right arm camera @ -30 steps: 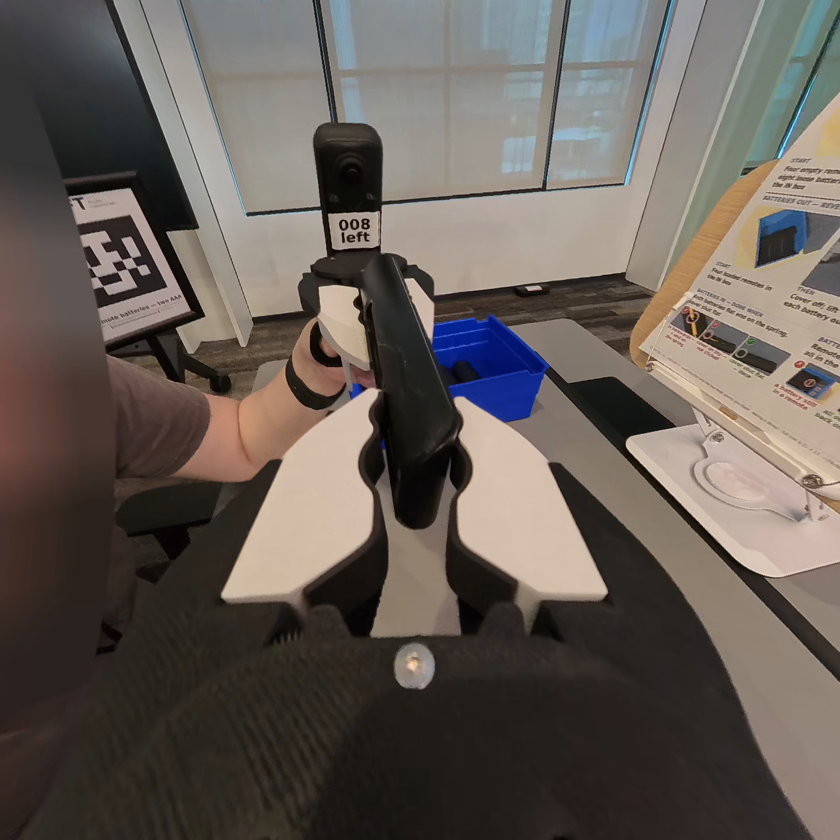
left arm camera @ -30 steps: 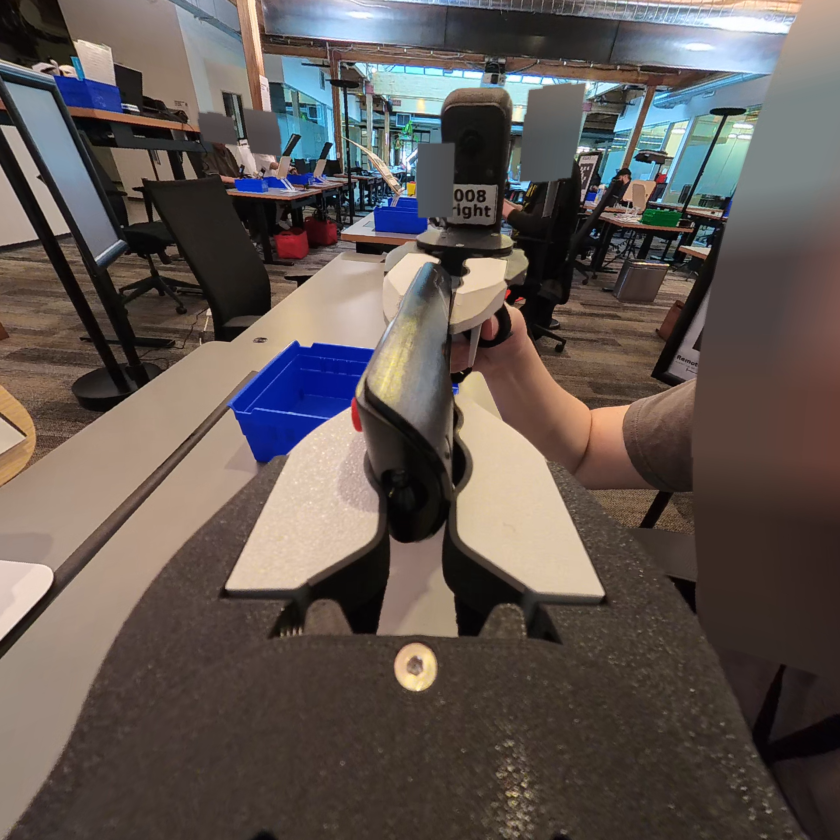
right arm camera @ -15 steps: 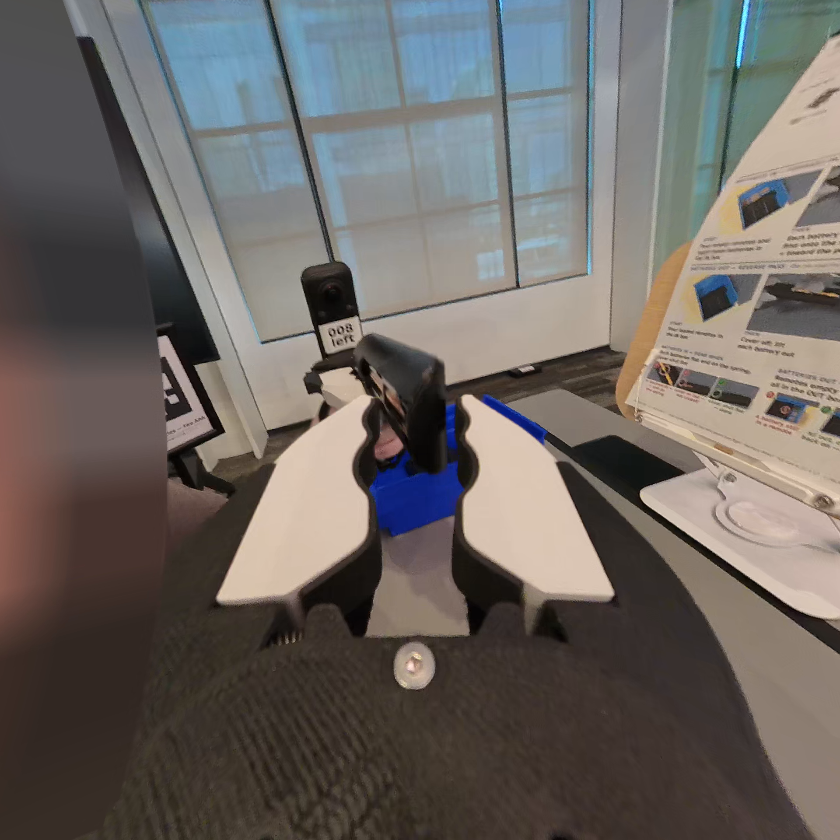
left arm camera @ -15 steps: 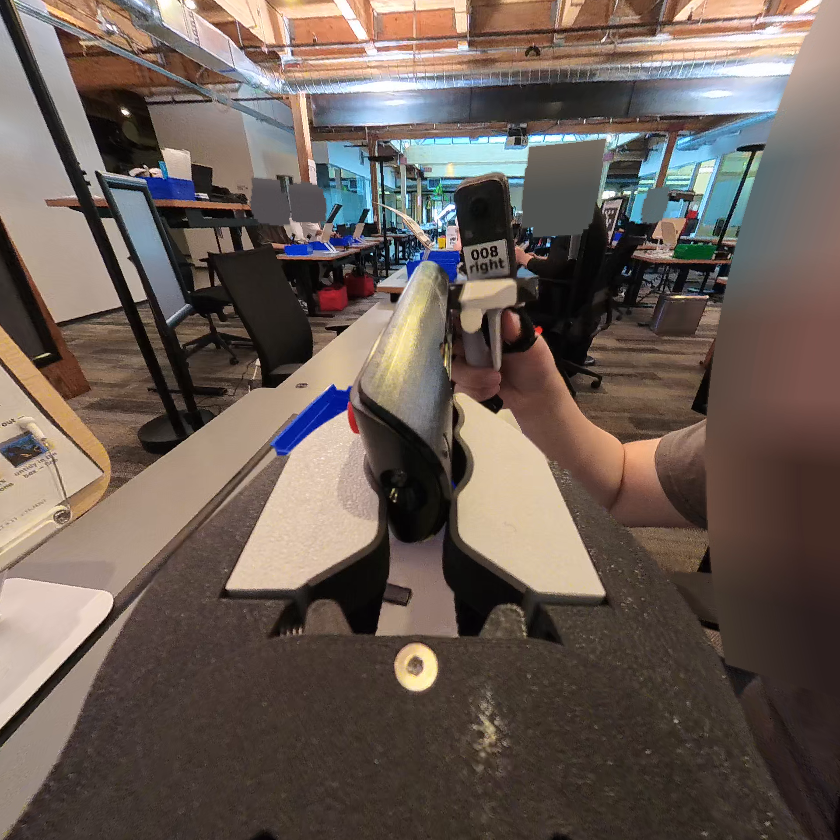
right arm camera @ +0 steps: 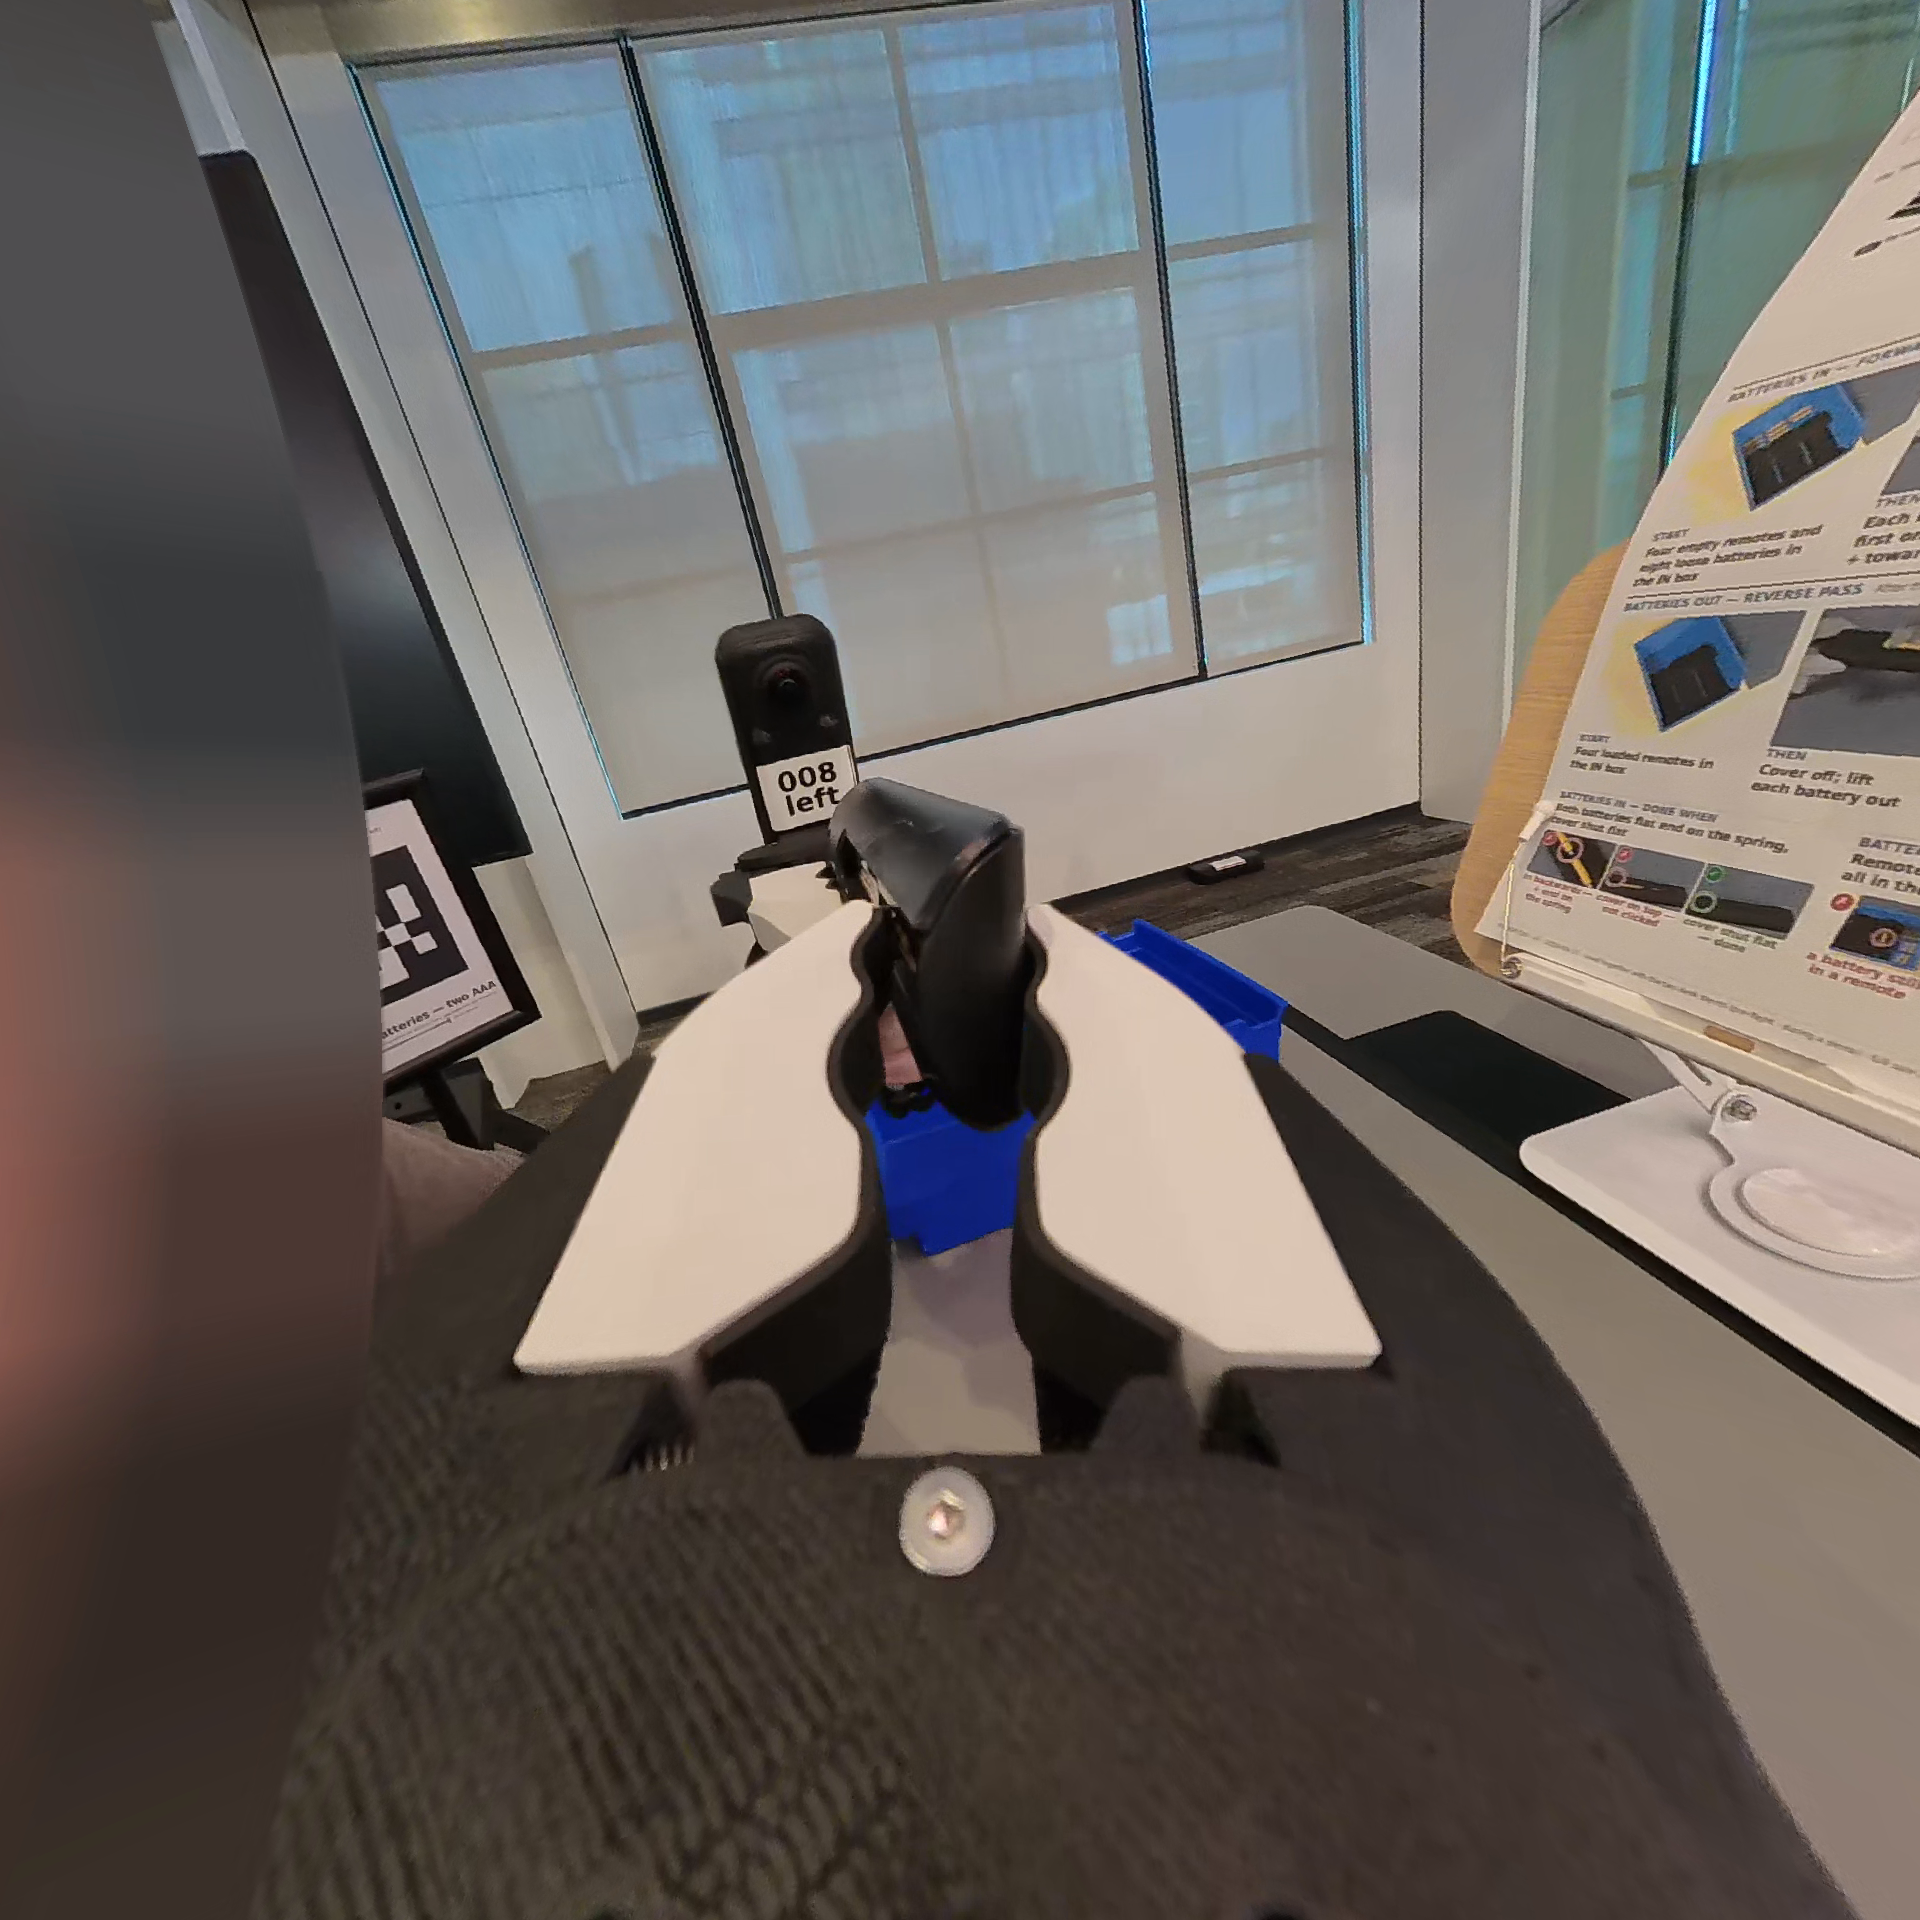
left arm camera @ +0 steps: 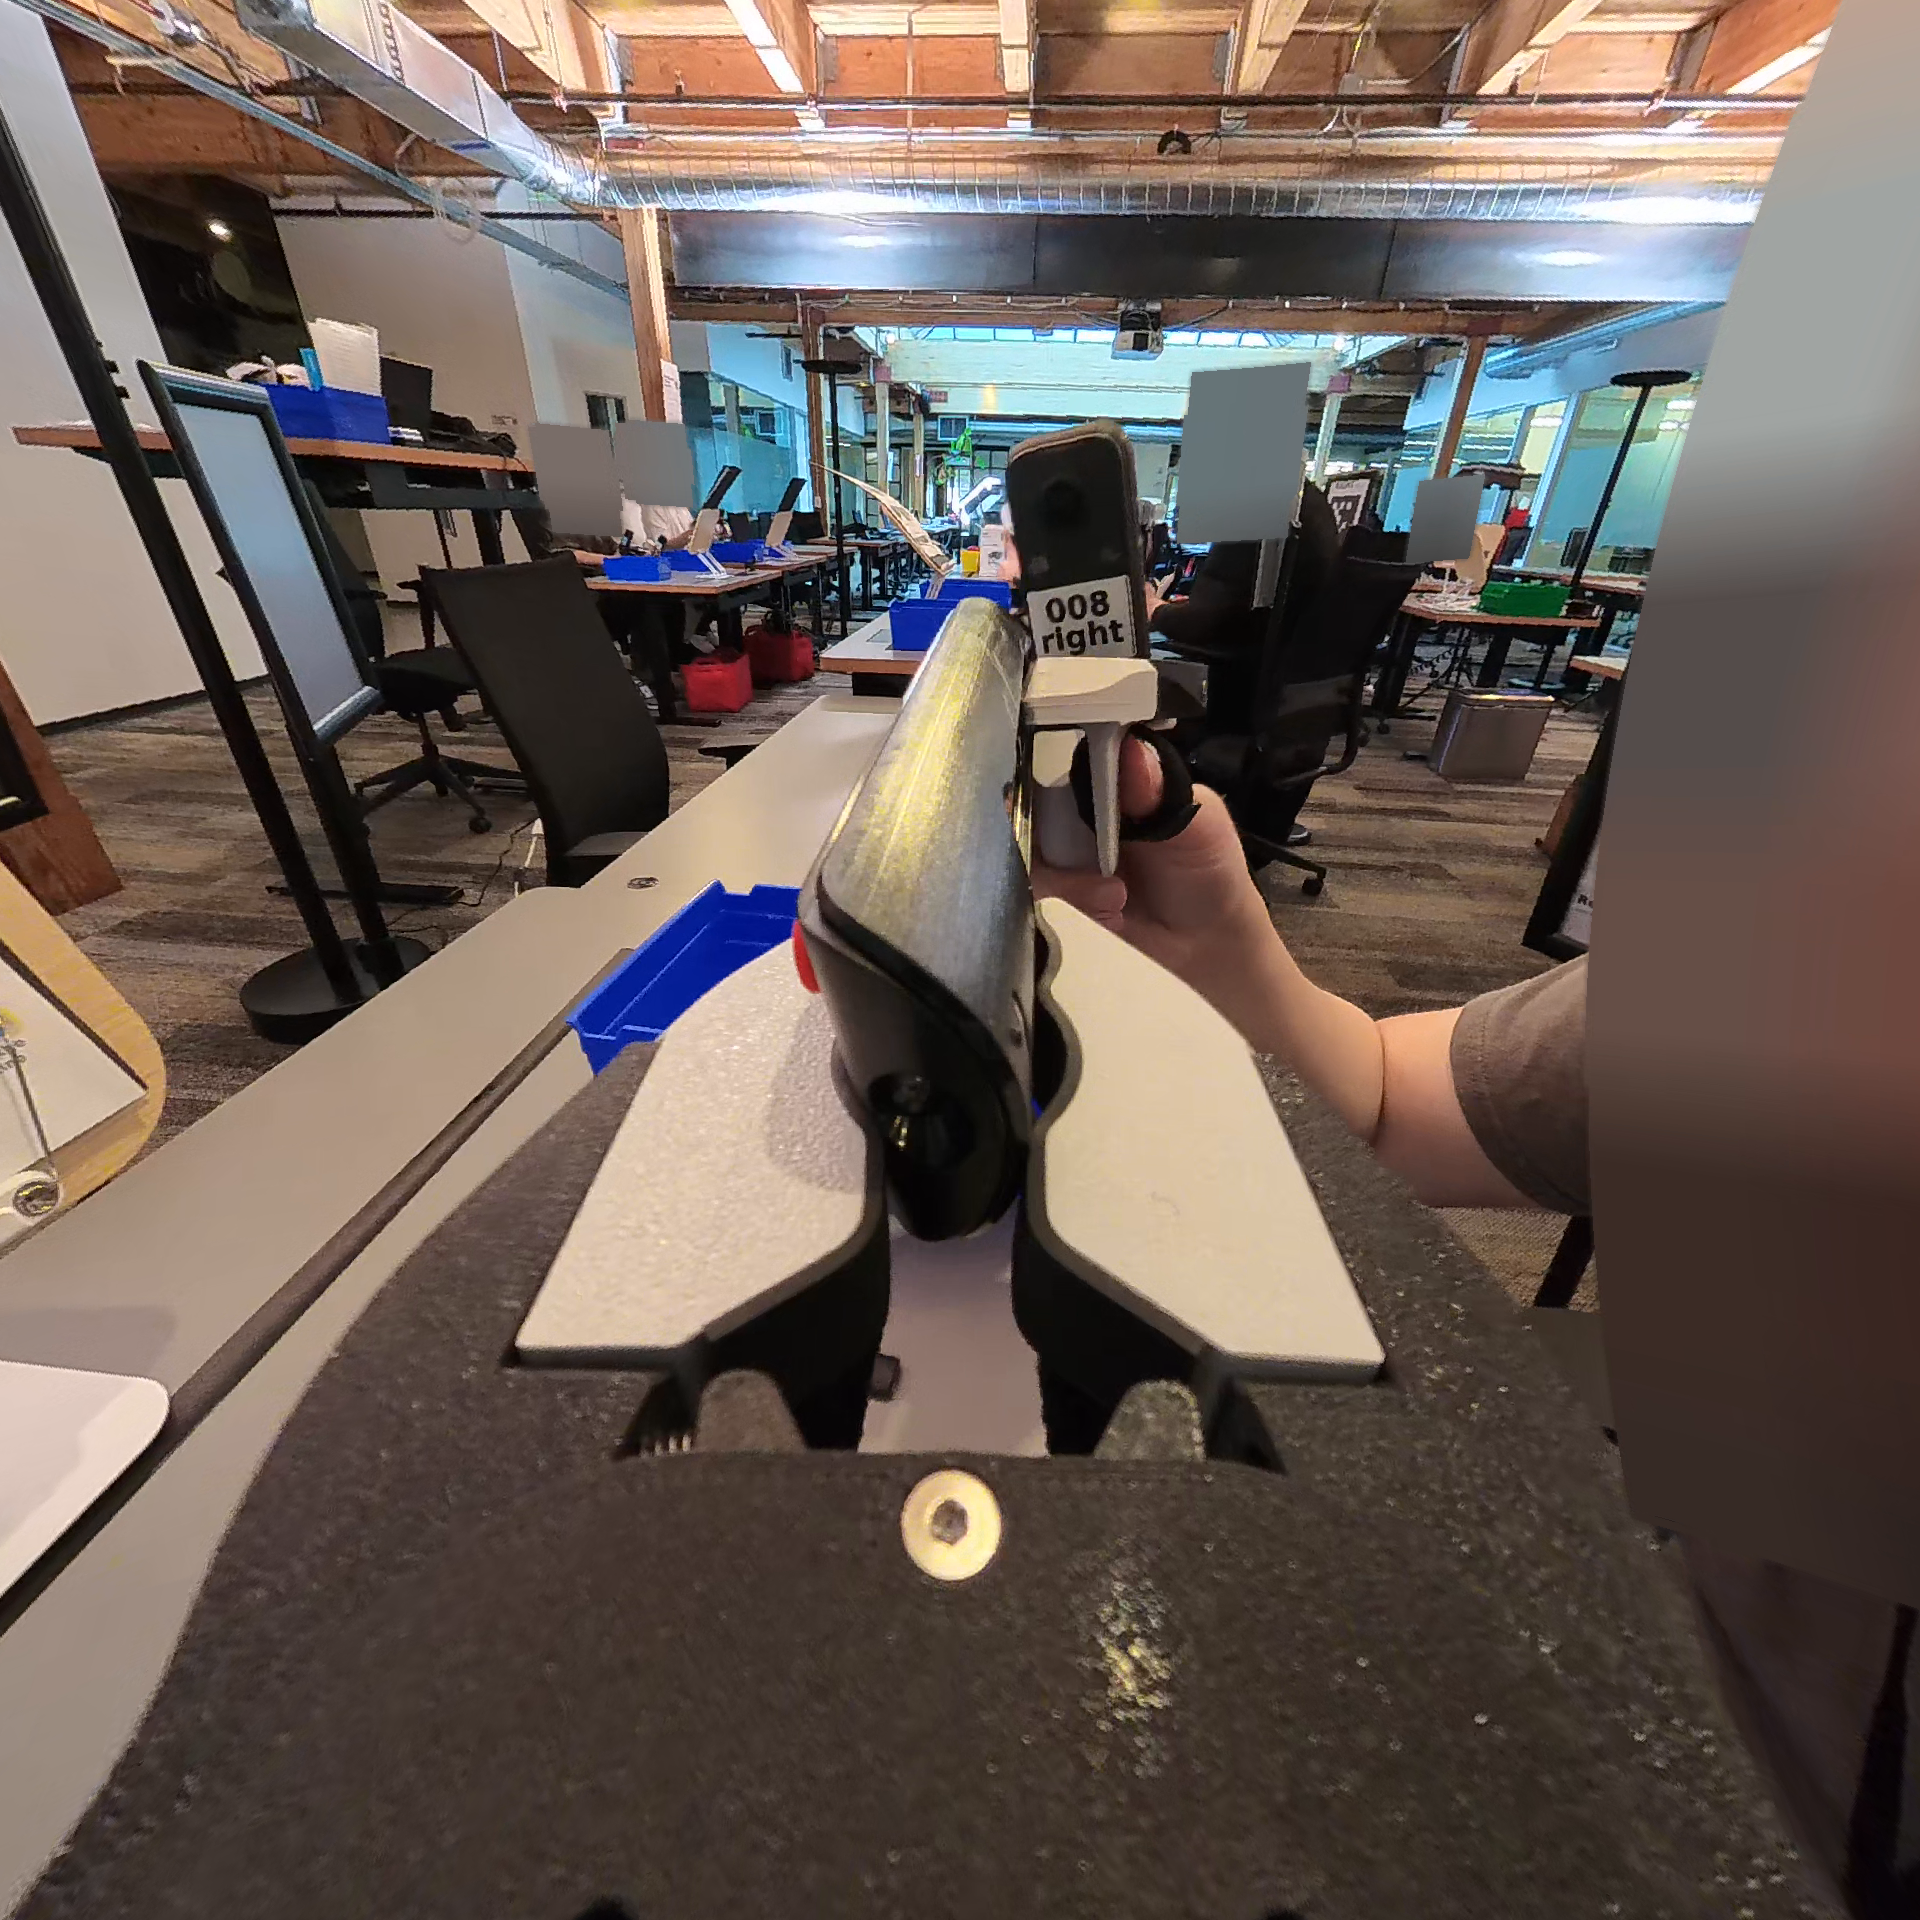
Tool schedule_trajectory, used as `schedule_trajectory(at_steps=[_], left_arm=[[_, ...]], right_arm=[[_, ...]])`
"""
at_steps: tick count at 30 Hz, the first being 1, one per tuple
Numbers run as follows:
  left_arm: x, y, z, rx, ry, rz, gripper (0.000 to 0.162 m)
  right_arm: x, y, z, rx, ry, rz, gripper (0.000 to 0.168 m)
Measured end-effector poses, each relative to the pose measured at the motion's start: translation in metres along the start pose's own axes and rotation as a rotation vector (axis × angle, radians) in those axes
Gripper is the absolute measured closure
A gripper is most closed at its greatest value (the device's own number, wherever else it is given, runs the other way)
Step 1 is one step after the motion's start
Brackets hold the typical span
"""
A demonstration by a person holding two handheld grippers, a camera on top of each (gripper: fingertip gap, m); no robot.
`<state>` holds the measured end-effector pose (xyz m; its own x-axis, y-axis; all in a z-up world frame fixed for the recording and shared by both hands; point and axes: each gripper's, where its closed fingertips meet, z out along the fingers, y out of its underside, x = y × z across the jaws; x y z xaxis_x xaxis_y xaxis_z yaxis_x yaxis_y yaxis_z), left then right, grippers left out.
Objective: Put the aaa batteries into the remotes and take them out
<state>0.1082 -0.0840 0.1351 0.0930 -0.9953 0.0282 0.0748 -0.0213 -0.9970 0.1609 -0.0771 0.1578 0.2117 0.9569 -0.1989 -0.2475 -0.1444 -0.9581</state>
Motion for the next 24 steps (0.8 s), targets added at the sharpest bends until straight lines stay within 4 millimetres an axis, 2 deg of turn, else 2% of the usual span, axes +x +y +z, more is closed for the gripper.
schedule_trajectory(at_steps=[24], left_arm=[[0.001, 0.006, 0.003, -0.034, -0.003, 0.000, 0.139]], right_arm=[[0.002, 0.012, -0.006, -0.159, 0.016, -0.093, 0.143]])
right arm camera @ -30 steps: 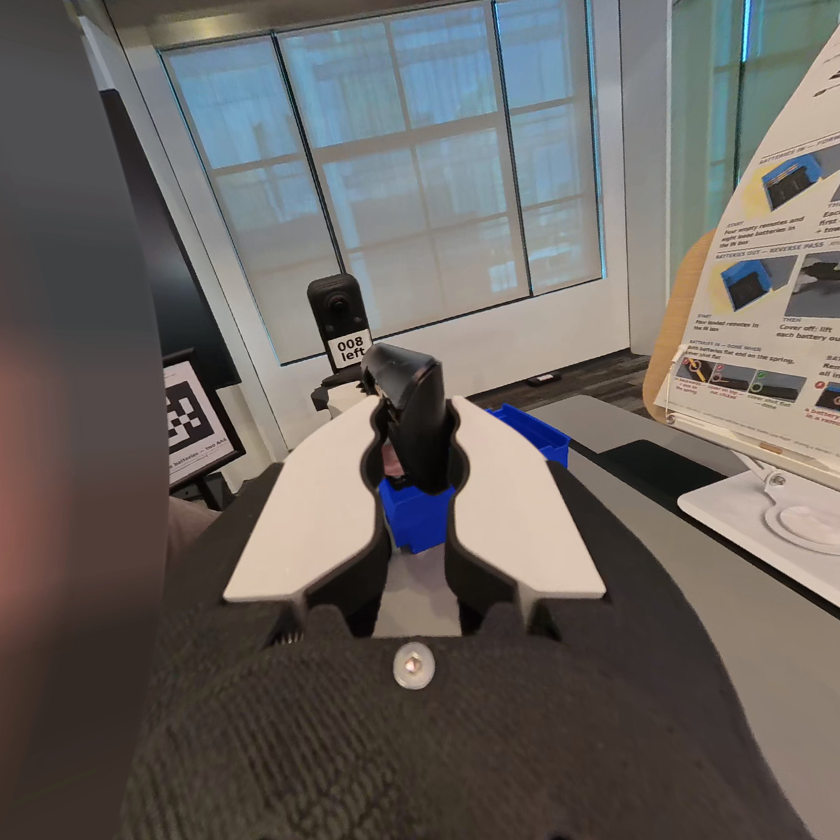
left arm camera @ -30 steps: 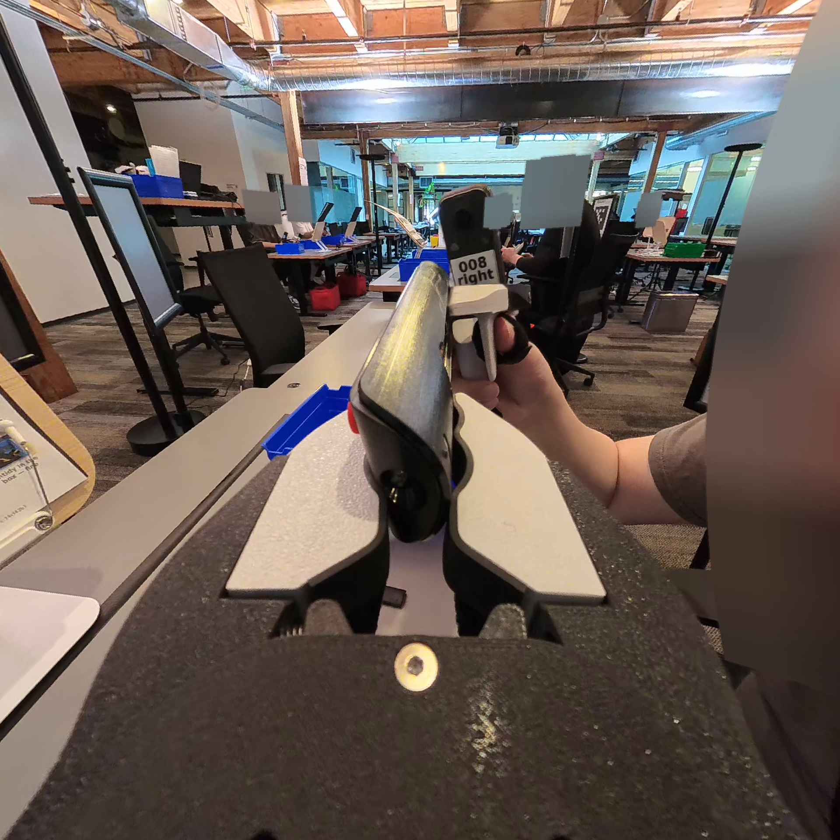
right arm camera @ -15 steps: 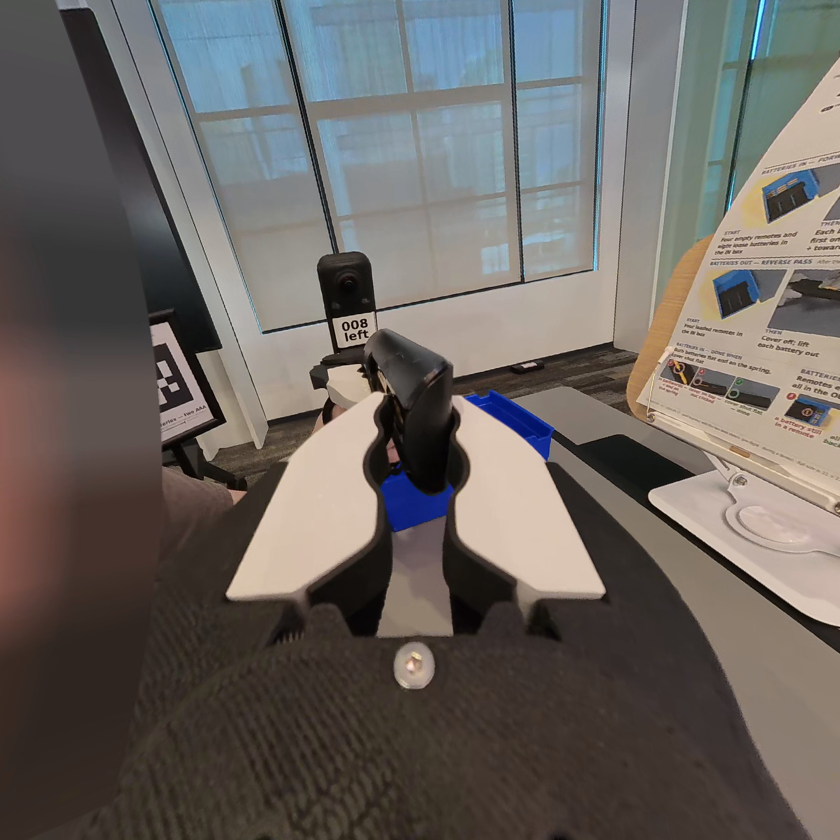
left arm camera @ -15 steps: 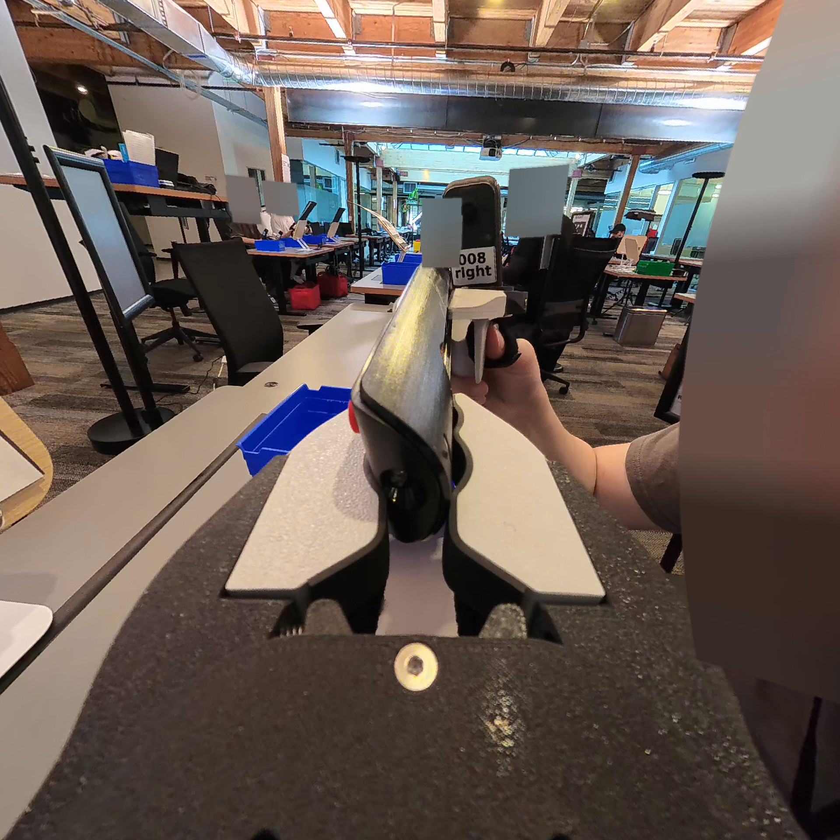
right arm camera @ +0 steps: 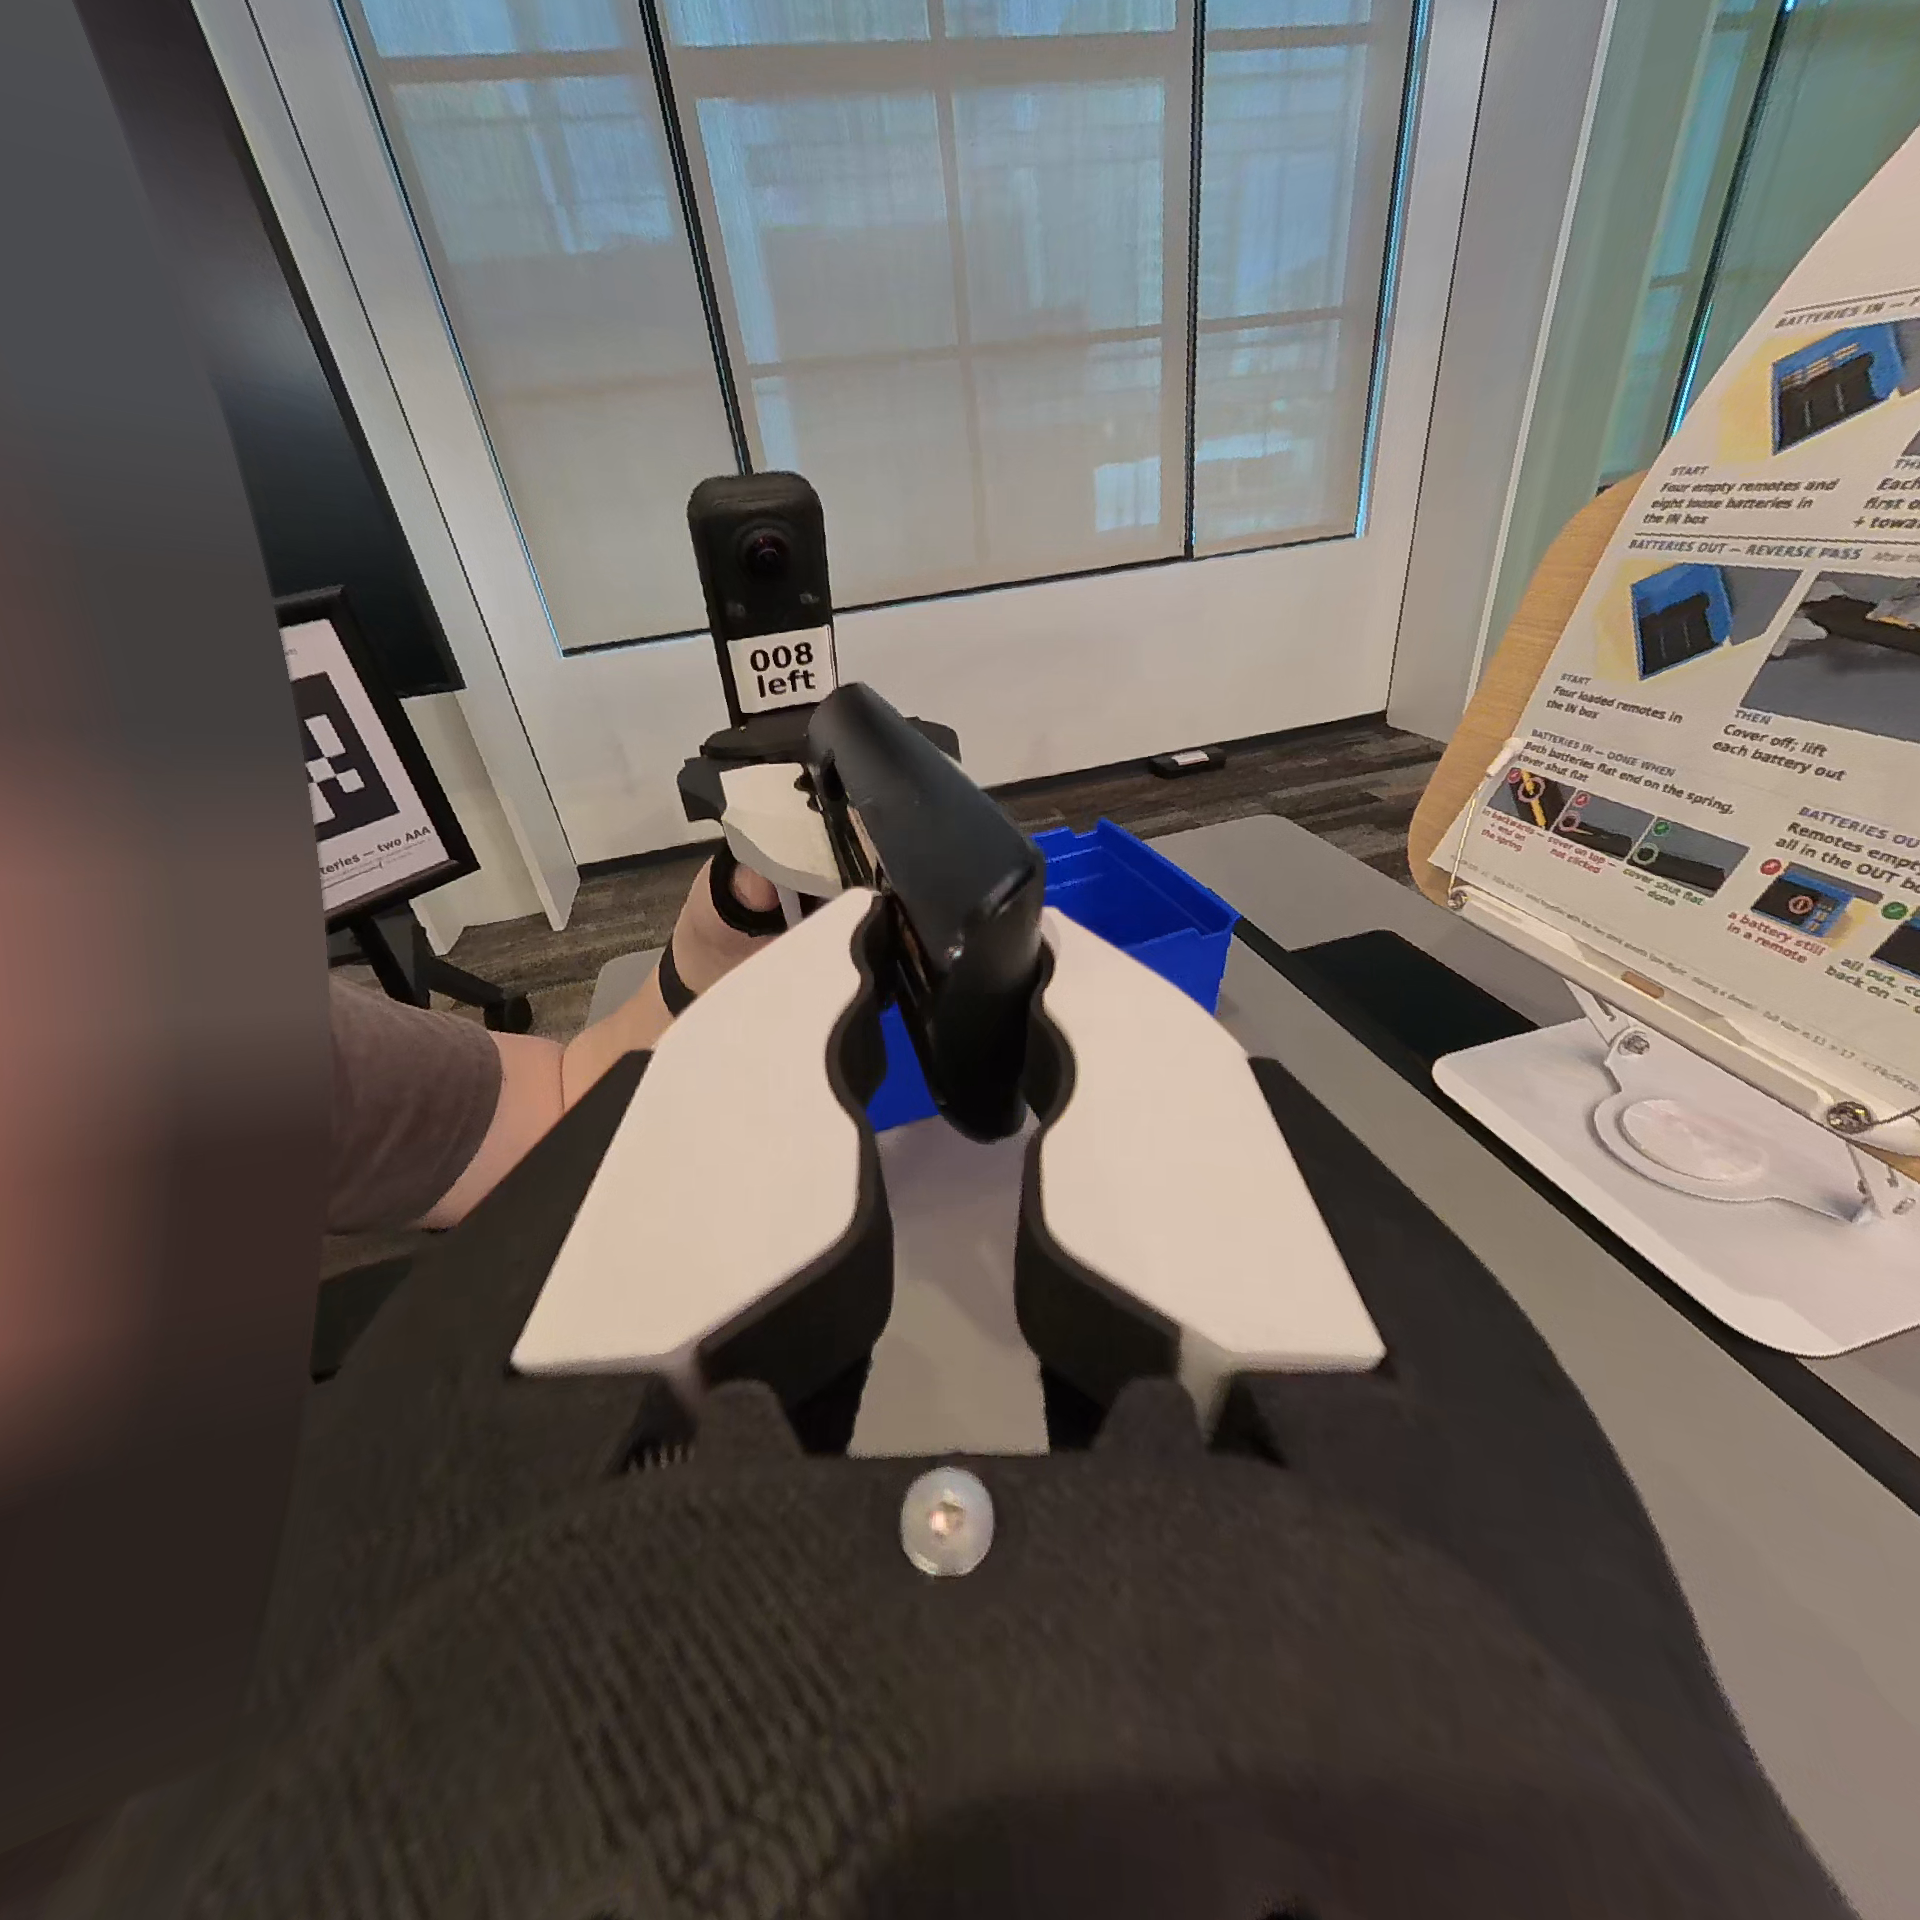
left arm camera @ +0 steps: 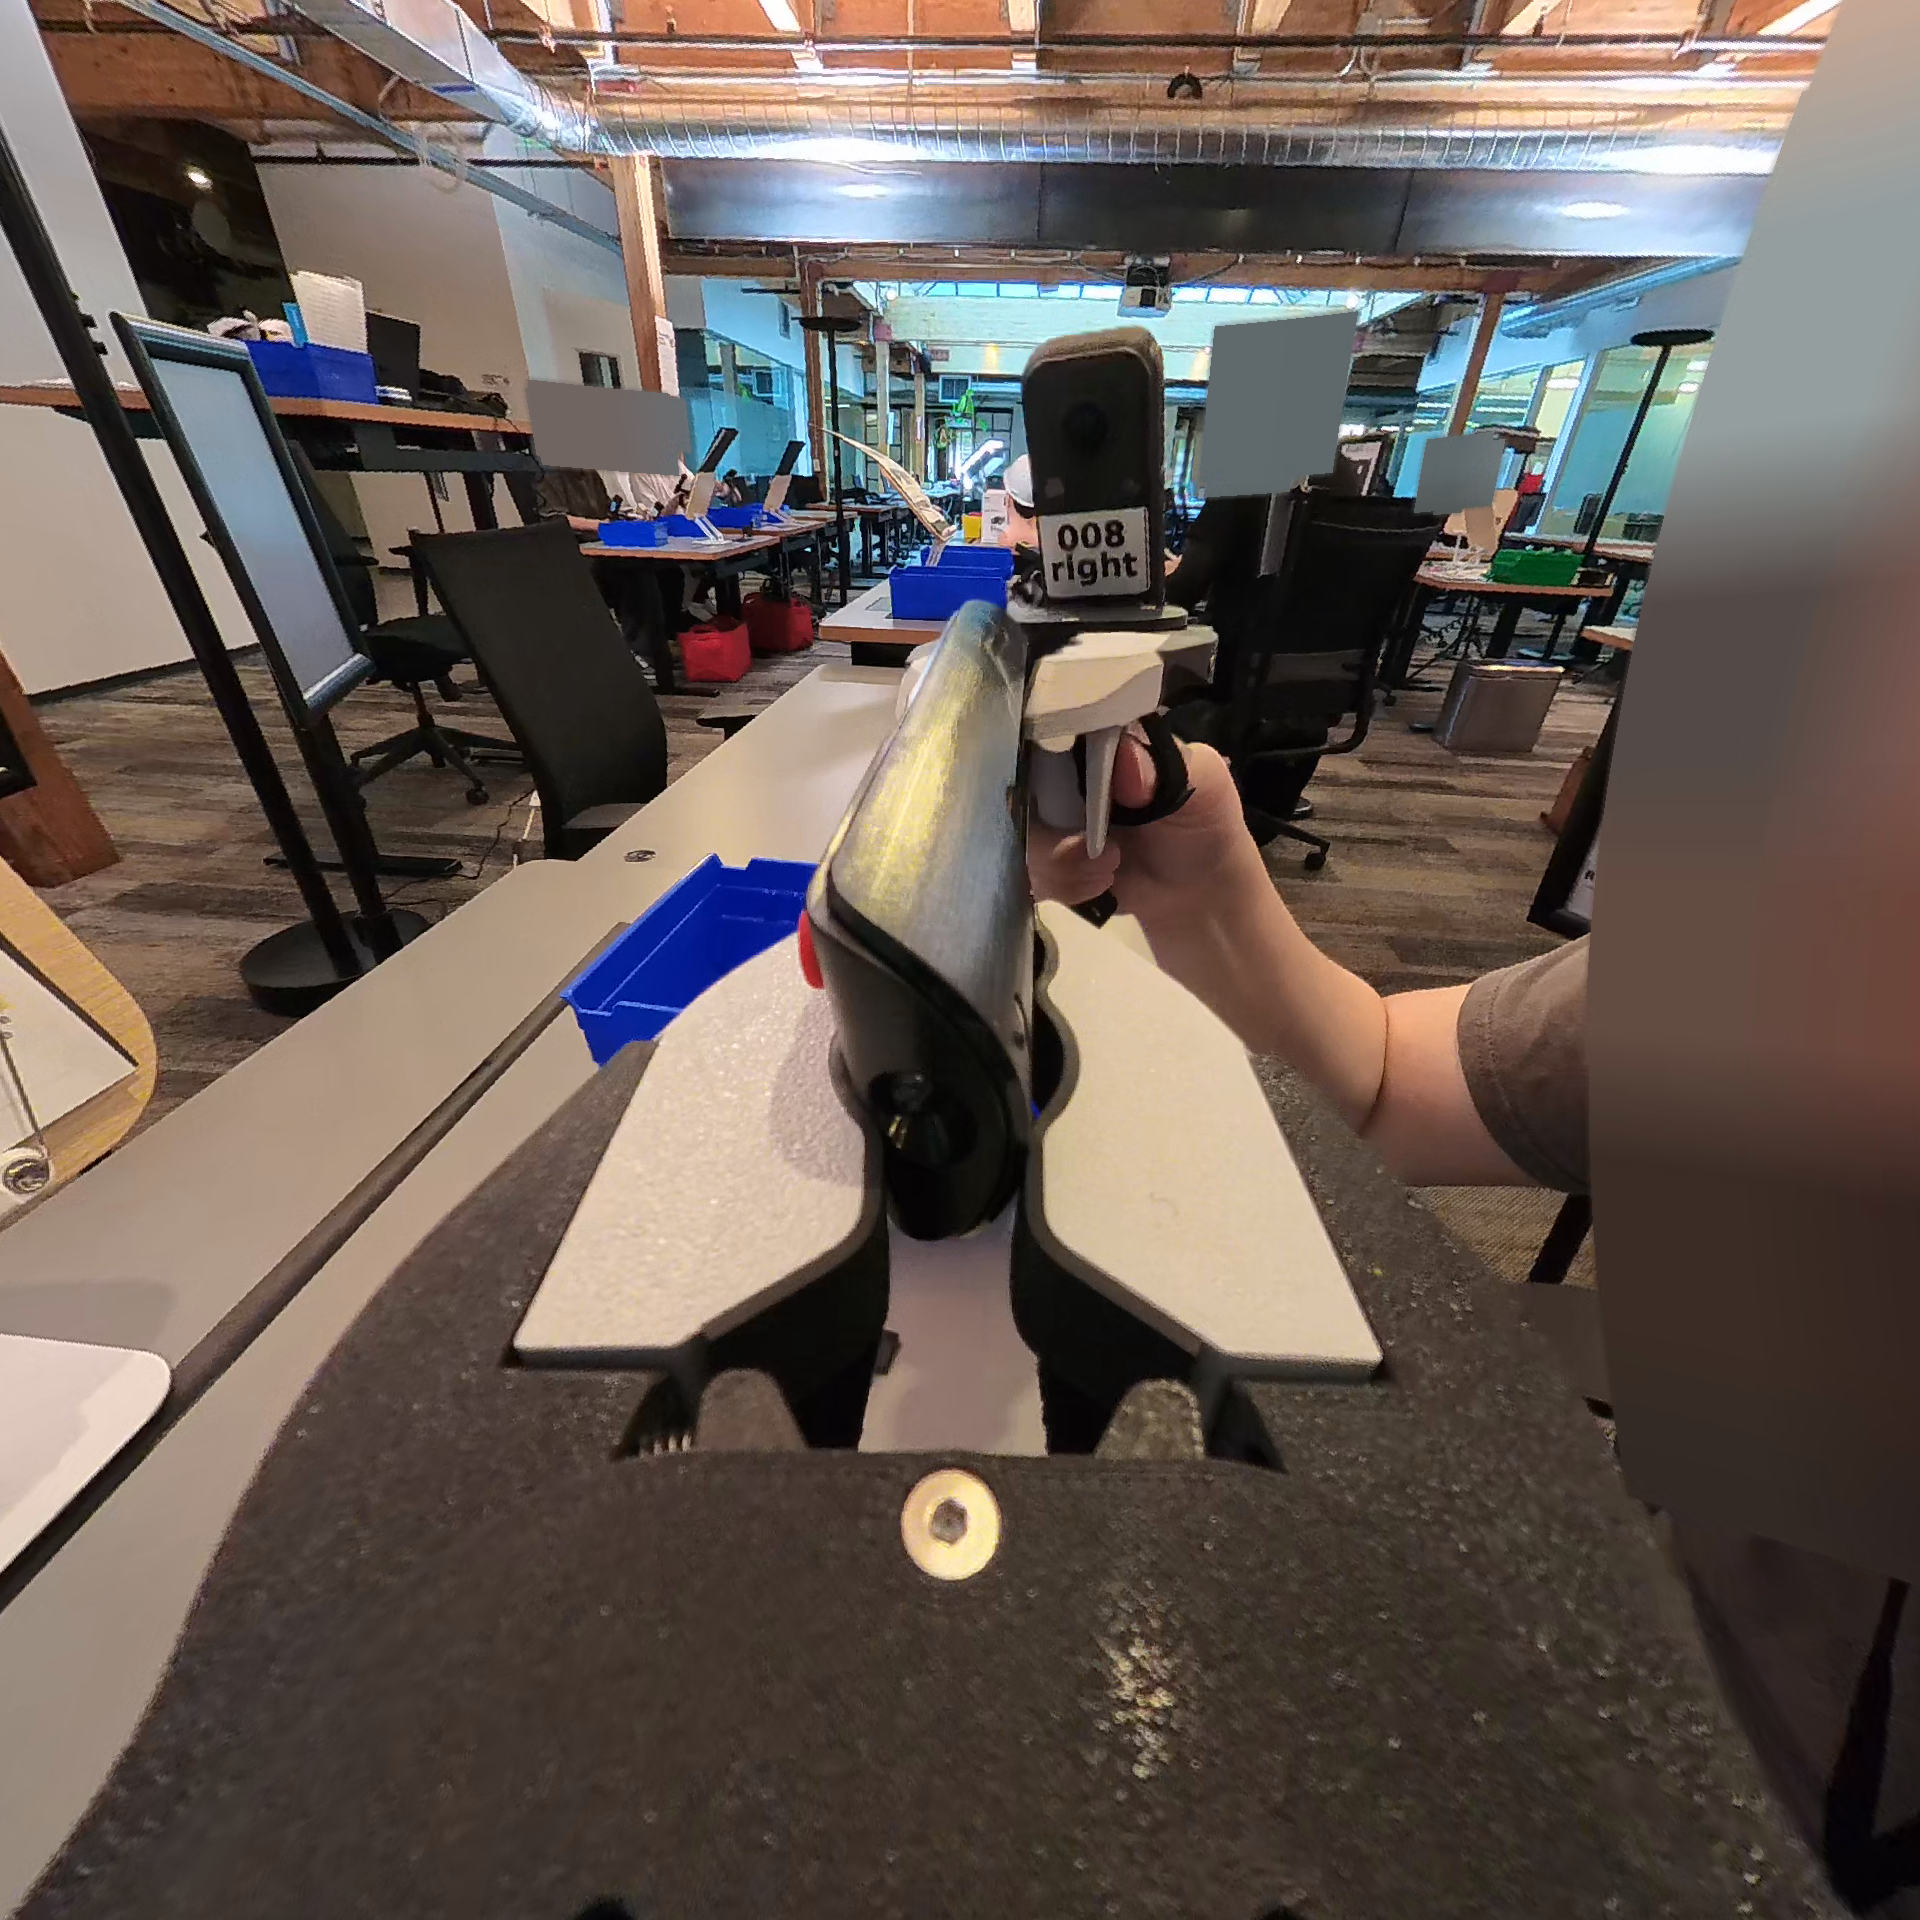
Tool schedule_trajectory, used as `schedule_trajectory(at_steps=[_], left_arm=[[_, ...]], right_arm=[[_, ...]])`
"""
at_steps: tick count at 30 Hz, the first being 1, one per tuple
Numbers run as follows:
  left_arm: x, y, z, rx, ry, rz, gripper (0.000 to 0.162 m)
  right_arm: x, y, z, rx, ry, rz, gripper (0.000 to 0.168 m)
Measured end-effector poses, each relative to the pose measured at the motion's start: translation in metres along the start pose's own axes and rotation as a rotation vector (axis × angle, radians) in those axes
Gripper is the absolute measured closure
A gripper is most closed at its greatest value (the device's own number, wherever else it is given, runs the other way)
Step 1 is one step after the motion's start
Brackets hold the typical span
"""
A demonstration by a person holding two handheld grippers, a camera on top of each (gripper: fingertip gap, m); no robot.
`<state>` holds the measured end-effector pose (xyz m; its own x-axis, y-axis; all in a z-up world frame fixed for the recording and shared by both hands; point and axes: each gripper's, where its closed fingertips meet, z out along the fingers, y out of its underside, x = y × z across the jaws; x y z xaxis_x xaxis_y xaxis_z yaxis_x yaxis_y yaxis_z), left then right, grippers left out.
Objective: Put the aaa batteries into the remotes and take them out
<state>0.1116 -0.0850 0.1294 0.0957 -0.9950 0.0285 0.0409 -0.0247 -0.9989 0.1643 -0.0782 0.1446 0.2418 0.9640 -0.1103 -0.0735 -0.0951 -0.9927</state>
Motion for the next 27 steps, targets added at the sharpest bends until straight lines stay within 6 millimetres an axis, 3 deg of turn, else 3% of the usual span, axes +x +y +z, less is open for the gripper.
schedule_trajectory(at_steps=[5, 7, 10, 13, 15, 19, 25, 27], left_arm=[[-0.001, 0.002, 0.001, -0.009, -0.011, 0.016, 0.139], [0.002, -0.004, 0.002, 0.037, -0.003, 0.021, 0.138], [-0.004, -0.011, -0.001, 0.089, -0.055, 0.042, 0.138], [-0.010, -0.020, -0.006, 0.173, -0.087, 0.039, 0.138], [-0.014, -0.023, -0.009, 0.208, -0.125, 0.067, 0.138], [-0.013, -0.024, -0.005, 0.282, -0.172, 0.122, 0.138], [-0.009, -0.006, 0.016, 0.265, -0.187, 0.154, 0.138], [-0.006, -0.006, 0.017, 0.276, -0.170, 0.142, 0.138]], right_arm=[[0.002, 0.001, -0.001, -0.013, 0.007, 0.004, 0.143], [-0.002, -0.012, -0.002, 0.082, -0.014, -0.013, 0.143], [-0.005, -0.039, -0.012, 0.314, -0.033, 0.004, 0.116], [0.013, -0.049, -0.027, 0.470, 0.094, -0.007, 0.116], [0.023, -0.045, -0.027, 0.494, 0.168, -0.007, 0.116], [0.021, -0.032, -0.012, 0.491, 0.124, 0.081, 0.116], [0.022, -0.024, -0.009, 0.582, 0.051, 0.227, 0.119], [0.021, -0.025, -0.013, 0.613, 0.034, 0.234, 0.133]])
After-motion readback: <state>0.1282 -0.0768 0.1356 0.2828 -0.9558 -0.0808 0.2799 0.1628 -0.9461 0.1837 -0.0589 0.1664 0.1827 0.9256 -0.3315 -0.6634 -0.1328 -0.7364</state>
